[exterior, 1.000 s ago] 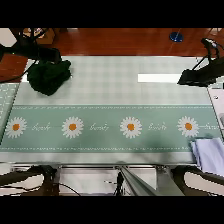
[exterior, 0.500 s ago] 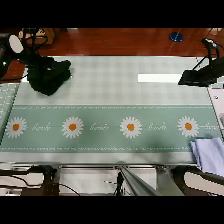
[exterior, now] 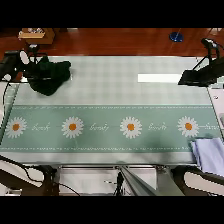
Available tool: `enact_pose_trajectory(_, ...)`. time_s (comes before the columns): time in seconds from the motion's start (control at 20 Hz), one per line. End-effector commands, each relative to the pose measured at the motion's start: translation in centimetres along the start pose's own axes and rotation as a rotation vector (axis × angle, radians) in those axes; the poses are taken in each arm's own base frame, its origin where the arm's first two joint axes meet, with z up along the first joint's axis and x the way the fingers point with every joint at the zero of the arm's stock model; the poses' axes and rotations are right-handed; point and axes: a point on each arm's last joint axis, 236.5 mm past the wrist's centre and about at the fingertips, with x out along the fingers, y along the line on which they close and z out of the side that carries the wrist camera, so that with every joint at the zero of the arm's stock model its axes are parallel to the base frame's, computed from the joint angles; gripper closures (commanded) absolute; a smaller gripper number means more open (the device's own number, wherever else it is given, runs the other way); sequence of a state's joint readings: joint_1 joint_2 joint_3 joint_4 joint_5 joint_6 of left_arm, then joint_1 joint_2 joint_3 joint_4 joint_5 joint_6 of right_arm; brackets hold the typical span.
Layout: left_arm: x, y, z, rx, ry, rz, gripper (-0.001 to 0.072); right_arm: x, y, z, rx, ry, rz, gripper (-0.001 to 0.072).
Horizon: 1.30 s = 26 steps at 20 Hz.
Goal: Fold the shirts.
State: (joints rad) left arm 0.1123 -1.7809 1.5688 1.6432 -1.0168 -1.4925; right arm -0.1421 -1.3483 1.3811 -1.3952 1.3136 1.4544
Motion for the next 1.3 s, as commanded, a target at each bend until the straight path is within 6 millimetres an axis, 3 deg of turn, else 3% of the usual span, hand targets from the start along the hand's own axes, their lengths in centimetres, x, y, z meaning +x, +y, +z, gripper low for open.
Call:
enact_pose_trajectory(0.0, 0.5, 0.3, -0.8, -0.005, 0.045, 0.001, 0.0678, 0.0, 0.0, 0.0, -0.001, 0.001, -0.001, 0.0124)
enact_pose_trajectory(0.1, -2.5, 0.6, 0.6, -0.011, 0.029, 0.003, 0.0678, 0.0, 0.0, 0.0, -0.002, 0.000, -0.002, 0.0124)
enact_pose_trajectory(0.2, -7.7, -0.1, 3.7, -0.016, -0.058, -0.015, 0.0679, 0.0, 0.0, -0.1, -0.003, 0.005, -0.001, 0.0124)
enact_pose_trajectory(0.25, -11.1, -0.5, 5.3, -0.010, -0.120, -0.020, 0.0678, 0.0, 0.0, -0.3, -0.005, 0.012, 0.000, 0.0124)
enact_pose_trajectory(0.35, -19.8, -1.8, 8.2, 0.015, -0.282, -0.024, 0.0679, 0.0, 0.1, -1.2, -0.005, 0.052, 0.004, 0.0124)
enact_pose_trajectory(0.45, -28.9, -3.6, 9.4, 0.048, -0.457, -0.039, 0.0678, -0.2, 0.3, -2.8, -0.012, 0.120, 0.013, 0.0124)
enact_pose_trajectory(0.55, -37.1, -5.7, 8.5, 0.087, -0.619, -0.069, 0.0678, -0.5, 0.5, -4.5, -0.028, 0.191, 0.024, 0.0124)
enact_pose_trajectory(0.65, -43.6, -7.8, 6.2, 0.130, -0.737, -0.111, 0.0678, -1.3, 0.8, -5.6, -0.031, 0.226, 0.029, 0.0125)
enact_pose_trajectory(0.8, -51.2, -11.1, 2.3, 0.206, -0.879, -0.201, 0.0678, -3.5, 1.1, -5.5, -0.042, 0.172, 0.022, 0.0125)
enact_pose_trajectory(0.95, -55.5, -14.7, -1.1, 0.297, -0.955, -0.321, 0.0678, -6.4, 1.5, -5.0, -0.057, 0.073, 0.011, 0.0125)
enact_pose_trajectory(1.05, -56.0, -17.2, -2.2, 0.352, -0.953, -0.383, 0.0678, -8.1, 1.8, -4.7, -0.065, 0.009, 0.005, 0.0125)
enact_pose_trajectory(1.15, -54.4, -20.1, -2.9, 0.413, -0.902, -0.424, 0.0678, -9.5, 2.1, -4.7, -0.072, -0.031, 0.000, 0.0125)
enact_pose_trajectory(1.25, -51.5, -23.1, -3.4, 0.446, -0.813, -0.457, 0.0678, -10.4, 2.2, -4.8, -0.077, -0.057, -0.002, 0.0125)
